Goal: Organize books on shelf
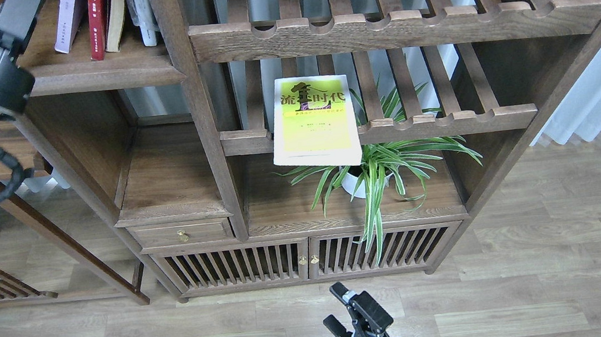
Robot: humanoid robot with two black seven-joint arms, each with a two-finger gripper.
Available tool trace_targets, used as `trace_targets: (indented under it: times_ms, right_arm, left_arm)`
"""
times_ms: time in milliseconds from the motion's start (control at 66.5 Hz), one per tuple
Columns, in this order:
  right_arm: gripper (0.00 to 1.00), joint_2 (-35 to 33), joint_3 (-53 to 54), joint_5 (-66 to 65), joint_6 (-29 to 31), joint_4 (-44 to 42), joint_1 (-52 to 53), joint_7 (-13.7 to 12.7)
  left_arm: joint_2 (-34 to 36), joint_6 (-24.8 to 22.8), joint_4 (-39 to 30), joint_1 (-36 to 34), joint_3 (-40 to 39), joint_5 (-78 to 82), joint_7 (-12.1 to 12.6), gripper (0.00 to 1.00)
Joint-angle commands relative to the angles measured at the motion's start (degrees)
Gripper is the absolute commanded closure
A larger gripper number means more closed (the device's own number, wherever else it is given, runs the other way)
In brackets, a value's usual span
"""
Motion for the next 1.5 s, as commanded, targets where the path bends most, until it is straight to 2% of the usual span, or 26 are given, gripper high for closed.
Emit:
trace_targets:
  times_ms: [0,195,316,556,812,1097,1232,1262,1277,1322,1488]
  right_arm:
    - [0.01,0.0,0.0,0.0,0.0,-0.1,0.3,0.0]
    - [0.01,0.0,0.0,0.0,0.0,-0.4,0.6,0.1]
    - [0.01,0.0,0.2,0.0,0.0,-0.7,1.6,0.3]
    - [0.01,0.0,0.0,0.0,0.0,-1.1,7.1,3.3]
    - [0.01,-10.5,-5.5,-0.8,0.0,-1.1,9.6,3.9]
    - [0.01,-12.0,-5.7,-13.1,0.0,-1.8,9.2,3.8]
    - [0.01,-10.3,-5.2,-17.1,0.0,-2.2,9.5,3.8]
    - [0.01,-8.3,-4.4,-17.1,0.0,-1.8,9.4,3.8]
    - [0.01,-3.1,-0.9,-17.3,0.0,-0.9,8.3,3.5]
    - [0.01,0.0,2.0,-17.8,0.0,-0.1,6.2,3.1]
    - [0.01,0.0,1.4,-18.3,0.0,1.9,3.5,3.5]
  left_arm:
    - [2.0,0.0,-4.4,6.5,-0.6,-0.9,0.5,0.17]
    - [1.7,0.0,-5.2,19.1,0.5,-1.4,0.7,0.17]
    - [1.6,0.0,-5.3,24.4,2.2,-1.3,1.6,0.17]
    - [1.6,0.0,-2.3,32.4,3.6,-1.0,1.8,0.14]
    - [1.6,0.0,-0.4,33.6,3.7,-0.9,2.0,0.14]
    - [1.6,0.0,-0.1,33.8,3.8,-0.5,2.0,0.14]
    - [1.6,0.0,0.0,34.4,3.6,-0.5,1.9,0.14]
    - [1.6,0.0,0.1,34.7,3.3,-0.5,1.8,0.13]
    - [1.6,0.0,0.3,35.6,2.9,-0.7,1.7,0.12]
    - [1.6,0.0,0.4,36.7,2.6,-0.7,1.6,0.11]
    - [1.3,0.0,1.3,37.7,2.6,-0.7,1.6,0.09]
